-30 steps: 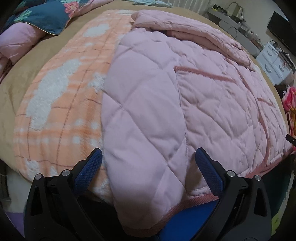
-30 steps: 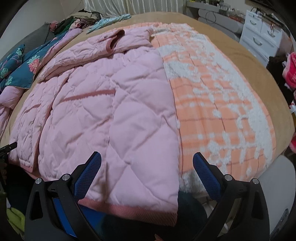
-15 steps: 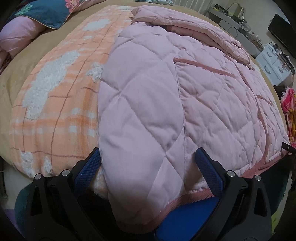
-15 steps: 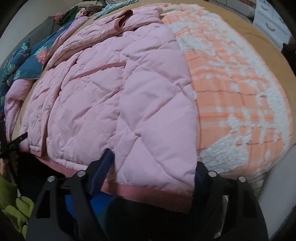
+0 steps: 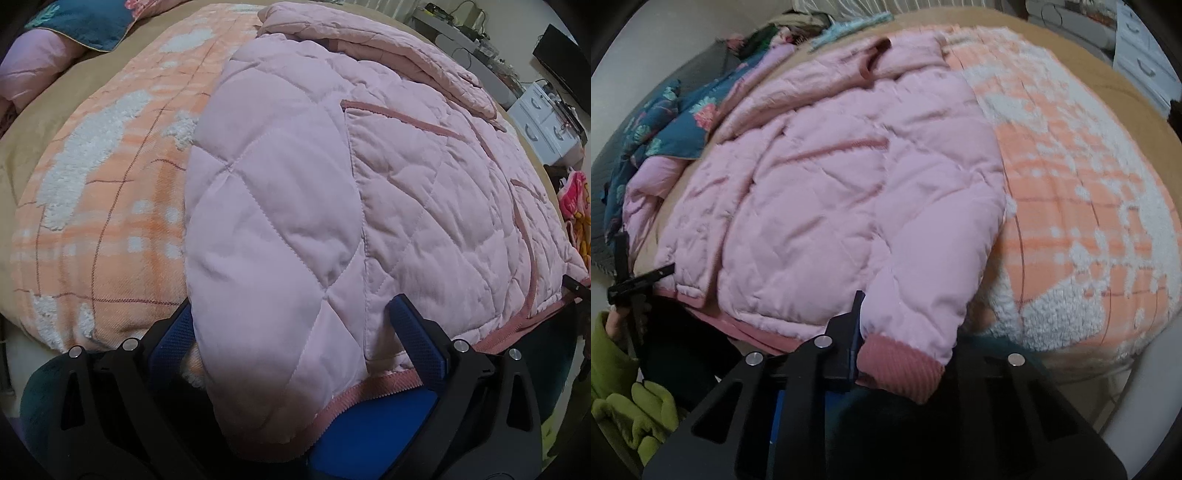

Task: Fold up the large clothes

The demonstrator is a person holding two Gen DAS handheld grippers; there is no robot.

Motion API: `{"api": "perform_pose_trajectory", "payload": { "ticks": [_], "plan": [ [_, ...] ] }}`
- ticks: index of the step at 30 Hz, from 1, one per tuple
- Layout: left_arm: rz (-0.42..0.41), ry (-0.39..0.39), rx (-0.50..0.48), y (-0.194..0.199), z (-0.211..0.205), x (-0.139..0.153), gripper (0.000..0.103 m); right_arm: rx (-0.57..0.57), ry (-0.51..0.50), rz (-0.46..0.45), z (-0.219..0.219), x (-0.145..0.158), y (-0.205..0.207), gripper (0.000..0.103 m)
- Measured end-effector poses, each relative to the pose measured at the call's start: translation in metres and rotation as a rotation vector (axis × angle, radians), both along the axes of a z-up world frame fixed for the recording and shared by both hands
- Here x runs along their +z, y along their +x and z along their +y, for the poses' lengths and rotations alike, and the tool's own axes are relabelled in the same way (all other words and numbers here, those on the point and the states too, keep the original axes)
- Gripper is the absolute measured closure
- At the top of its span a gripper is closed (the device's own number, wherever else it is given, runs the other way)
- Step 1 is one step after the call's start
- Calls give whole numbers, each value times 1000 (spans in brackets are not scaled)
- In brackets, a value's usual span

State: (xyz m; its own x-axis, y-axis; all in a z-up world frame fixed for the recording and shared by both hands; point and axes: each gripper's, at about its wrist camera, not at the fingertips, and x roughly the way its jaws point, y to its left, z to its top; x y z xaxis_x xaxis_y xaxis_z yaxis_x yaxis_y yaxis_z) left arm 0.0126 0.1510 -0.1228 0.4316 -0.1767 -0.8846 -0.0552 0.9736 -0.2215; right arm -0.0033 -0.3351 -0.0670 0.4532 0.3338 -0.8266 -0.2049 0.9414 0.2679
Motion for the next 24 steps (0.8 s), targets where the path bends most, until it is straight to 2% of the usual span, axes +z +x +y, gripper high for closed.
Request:
{"api": "perform_pose_trajectory", "payload": {
  "ticks": [11,14,15,17,19,24],
  "plan": [
    [-8,-6,-15,-1,-2,0,9,1,167,-248,3,72,6,88],
    [-33,5,-44,-6,-7,6,21,5,194,-286,5,86,15,88],
    [-42,1,-56,-8,-9,7,31,5,200,-293,5,88,17,88],
    [-49,13,-74,-12,-14,9,39,3,216,-306,4,92,22,88],
    [-45,20,-86,-14,-17,8,55,-2,229,-316,3,95,26,88],
    [-70,8,-83,-17,-15,16,83,-15,239,-328,1,95,28,88]
  ]
}}
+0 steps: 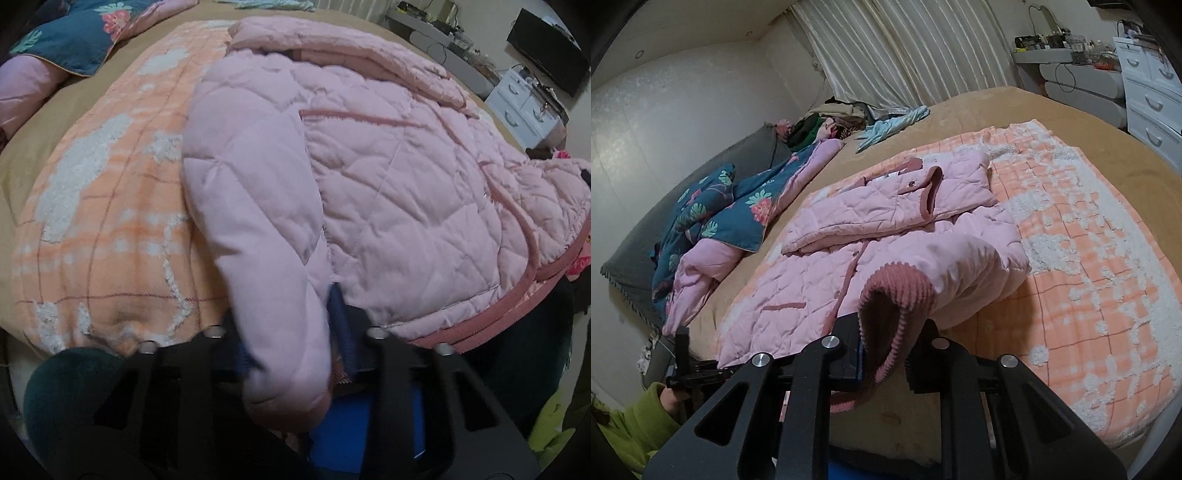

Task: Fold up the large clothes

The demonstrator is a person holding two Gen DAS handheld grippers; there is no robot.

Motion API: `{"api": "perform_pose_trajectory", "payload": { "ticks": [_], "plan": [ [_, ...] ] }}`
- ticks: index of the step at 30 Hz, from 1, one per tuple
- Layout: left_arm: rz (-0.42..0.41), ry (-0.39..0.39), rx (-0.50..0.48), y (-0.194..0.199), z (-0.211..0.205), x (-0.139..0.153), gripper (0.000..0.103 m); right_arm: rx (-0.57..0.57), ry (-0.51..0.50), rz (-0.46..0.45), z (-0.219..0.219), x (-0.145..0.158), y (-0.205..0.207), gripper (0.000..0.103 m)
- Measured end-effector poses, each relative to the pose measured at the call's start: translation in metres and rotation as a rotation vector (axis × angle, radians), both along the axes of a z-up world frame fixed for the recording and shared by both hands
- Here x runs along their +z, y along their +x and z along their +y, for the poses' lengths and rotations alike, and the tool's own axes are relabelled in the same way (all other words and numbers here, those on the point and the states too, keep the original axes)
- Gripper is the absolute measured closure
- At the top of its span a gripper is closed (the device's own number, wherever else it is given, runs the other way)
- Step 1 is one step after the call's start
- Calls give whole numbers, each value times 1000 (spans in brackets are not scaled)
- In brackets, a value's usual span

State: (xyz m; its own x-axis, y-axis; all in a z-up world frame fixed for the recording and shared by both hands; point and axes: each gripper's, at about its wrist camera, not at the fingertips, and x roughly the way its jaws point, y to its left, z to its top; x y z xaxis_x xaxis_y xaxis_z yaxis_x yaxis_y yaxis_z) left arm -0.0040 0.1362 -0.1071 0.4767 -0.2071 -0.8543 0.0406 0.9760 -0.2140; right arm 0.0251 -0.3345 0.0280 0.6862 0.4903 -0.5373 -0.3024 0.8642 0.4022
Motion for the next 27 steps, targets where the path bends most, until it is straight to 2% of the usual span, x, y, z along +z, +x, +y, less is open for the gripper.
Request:
{"api": "perform_pose_trajectory", "payload": {
  "ticks": [3,6,14,23,27],
  "plan": [
    [-40,6,-13,0,-2,11,90,-16,18,-8,-2,-3,-3,88],
    [-75,9,-26,1,-5,23,93,-32,36,-9,-5,-7,-8,88],
    [-149,-4,-32,9,-5,49,95,-69,73,-3,-14,-10,-13,88],
    [-239,-26,-17,25,1,84,95,-86,83,-31,-14,7,-6,89],
    [-250,-35,-5,35,4,93,95,-96,78,-39,-14,16,-1,89]
  ]
}}
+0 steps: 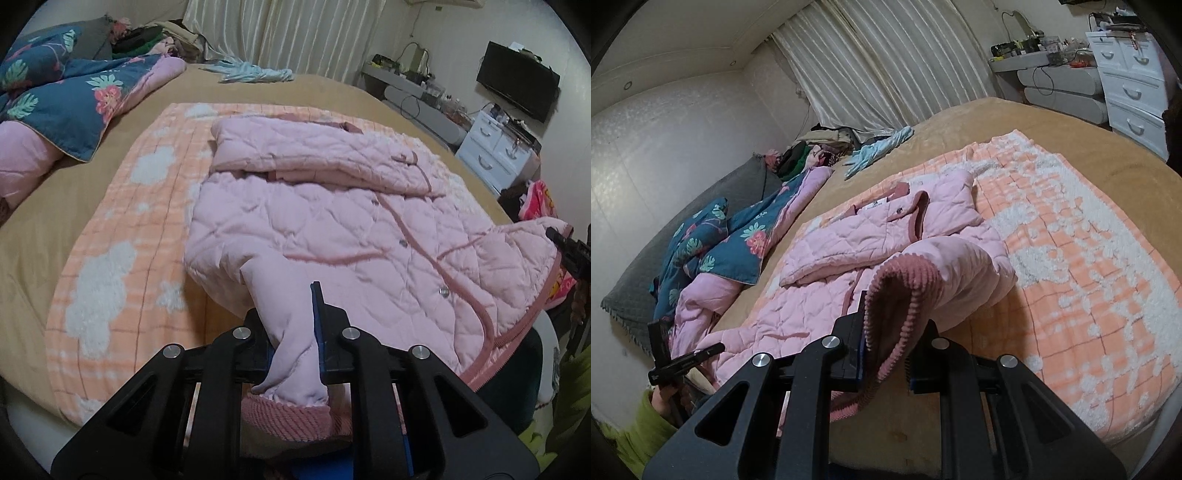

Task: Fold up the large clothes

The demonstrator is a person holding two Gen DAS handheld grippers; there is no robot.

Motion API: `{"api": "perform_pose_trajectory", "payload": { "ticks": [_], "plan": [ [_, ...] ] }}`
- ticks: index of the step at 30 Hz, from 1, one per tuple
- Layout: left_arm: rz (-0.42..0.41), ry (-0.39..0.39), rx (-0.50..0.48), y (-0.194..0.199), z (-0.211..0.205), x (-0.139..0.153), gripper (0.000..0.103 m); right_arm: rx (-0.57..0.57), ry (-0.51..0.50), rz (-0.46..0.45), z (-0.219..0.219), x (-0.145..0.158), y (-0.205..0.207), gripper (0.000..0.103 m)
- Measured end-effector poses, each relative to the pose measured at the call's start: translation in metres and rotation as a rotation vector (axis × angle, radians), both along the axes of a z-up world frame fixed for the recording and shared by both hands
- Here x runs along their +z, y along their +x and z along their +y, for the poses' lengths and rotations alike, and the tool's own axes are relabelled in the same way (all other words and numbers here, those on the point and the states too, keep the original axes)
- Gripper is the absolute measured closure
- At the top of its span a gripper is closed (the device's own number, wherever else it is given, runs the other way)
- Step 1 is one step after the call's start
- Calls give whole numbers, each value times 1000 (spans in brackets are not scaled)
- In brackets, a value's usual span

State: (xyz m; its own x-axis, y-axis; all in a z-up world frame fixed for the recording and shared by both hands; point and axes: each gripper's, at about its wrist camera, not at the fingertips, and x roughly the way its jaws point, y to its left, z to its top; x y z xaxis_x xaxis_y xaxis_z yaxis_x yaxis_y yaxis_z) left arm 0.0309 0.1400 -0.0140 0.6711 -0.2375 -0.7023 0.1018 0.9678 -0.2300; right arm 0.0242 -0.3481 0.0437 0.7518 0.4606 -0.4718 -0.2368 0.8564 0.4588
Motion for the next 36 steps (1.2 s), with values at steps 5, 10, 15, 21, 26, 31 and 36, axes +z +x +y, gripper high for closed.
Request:
{"api": "perform_pose_trajectory", "payload": {
  "ticks": [5,10,15,21,26,31,36],
  "plan": [
    [-30,-15,16,10,3,13,95,-8,-10,-25,3,14,7,89],
    [-71,-28,23,21,3,29,95,-14,-20,-46,6,26,13,89],
    [-100,-19,29,30,2,42,95,-23,-23,-65,7,36,17,89],
    [-132,-25,44,38,7,57,95,-41,-6,-76,2,47,23,89],
    [-149,-12,52,44,10,68,95,-54,-11,-87,0,56,27,89],
    [-163,-6,61,51,11,77,95,-65,-7,-103,0,63,30,90],
    [-172,1,78,64,13,81,95,-66,6,-108,0,67,40,90]
  ]
}}
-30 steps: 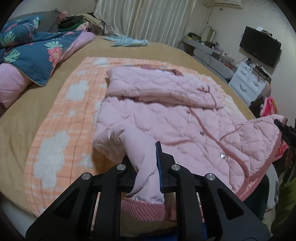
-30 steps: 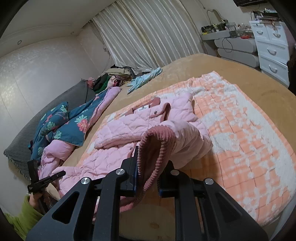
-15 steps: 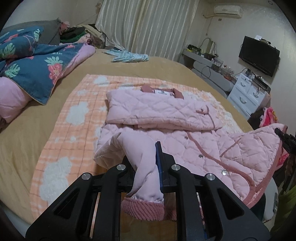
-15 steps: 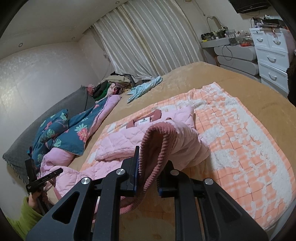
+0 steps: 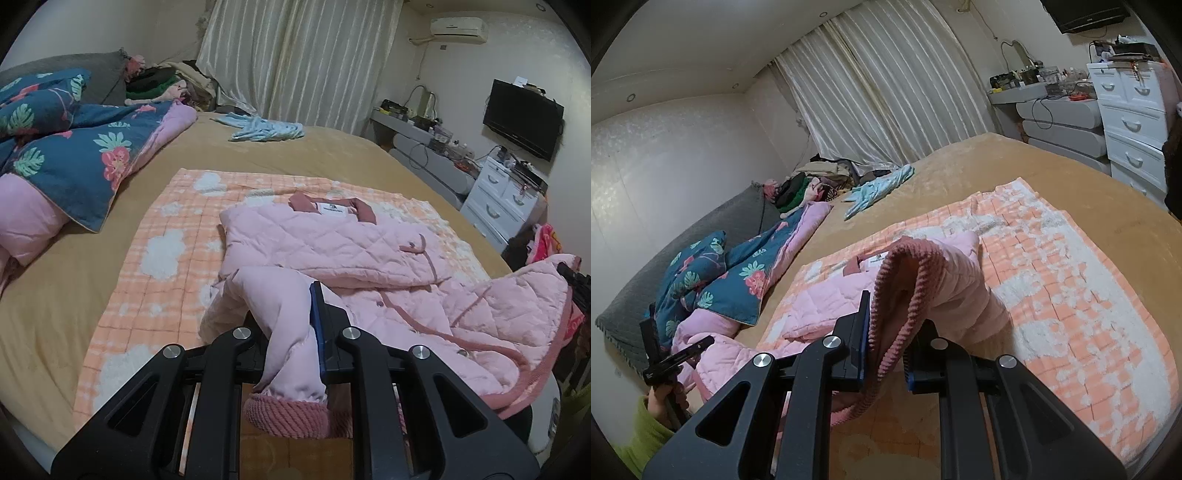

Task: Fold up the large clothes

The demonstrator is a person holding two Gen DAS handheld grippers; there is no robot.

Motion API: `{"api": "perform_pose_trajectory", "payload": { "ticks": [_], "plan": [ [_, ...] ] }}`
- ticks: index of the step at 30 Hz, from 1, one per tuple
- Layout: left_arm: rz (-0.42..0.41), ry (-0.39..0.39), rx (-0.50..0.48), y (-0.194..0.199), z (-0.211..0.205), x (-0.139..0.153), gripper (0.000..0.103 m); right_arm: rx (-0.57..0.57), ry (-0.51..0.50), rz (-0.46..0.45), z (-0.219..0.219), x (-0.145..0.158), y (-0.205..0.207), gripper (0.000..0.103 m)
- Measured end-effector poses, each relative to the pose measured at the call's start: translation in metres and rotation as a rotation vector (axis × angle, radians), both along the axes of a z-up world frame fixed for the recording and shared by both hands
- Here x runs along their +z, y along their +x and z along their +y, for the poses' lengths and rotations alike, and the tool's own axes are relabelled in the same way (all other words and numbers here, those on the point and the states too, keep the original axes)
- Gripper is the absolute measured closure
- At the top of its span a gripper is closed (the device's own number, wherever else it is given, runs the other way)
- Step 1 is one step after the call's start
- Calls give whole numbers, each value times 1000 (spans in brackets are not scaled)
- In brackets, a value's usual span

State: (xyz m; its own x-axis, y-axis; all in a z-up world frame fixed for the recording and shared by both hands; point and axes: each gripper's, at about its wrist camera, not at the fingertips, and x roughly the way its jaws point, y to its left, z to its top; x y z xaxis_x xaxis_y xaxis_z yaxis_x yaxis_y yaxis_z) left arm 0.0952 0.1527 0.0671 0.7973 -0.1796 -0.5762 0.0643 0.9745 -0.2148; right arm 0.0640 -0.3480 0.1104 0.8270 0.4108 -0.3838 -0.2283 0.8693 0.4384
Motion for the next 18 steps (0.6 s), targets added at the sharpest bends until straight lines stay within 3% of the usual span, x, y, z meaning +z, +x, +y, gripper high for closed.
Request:
{"api": "perform_pose_trajectory", "payload": {
  "ticks": [18],
  "plan": [
    [6,46,54,61,1,-3,94,-40,-43,64,2,-2,72,89]
  ]
}}
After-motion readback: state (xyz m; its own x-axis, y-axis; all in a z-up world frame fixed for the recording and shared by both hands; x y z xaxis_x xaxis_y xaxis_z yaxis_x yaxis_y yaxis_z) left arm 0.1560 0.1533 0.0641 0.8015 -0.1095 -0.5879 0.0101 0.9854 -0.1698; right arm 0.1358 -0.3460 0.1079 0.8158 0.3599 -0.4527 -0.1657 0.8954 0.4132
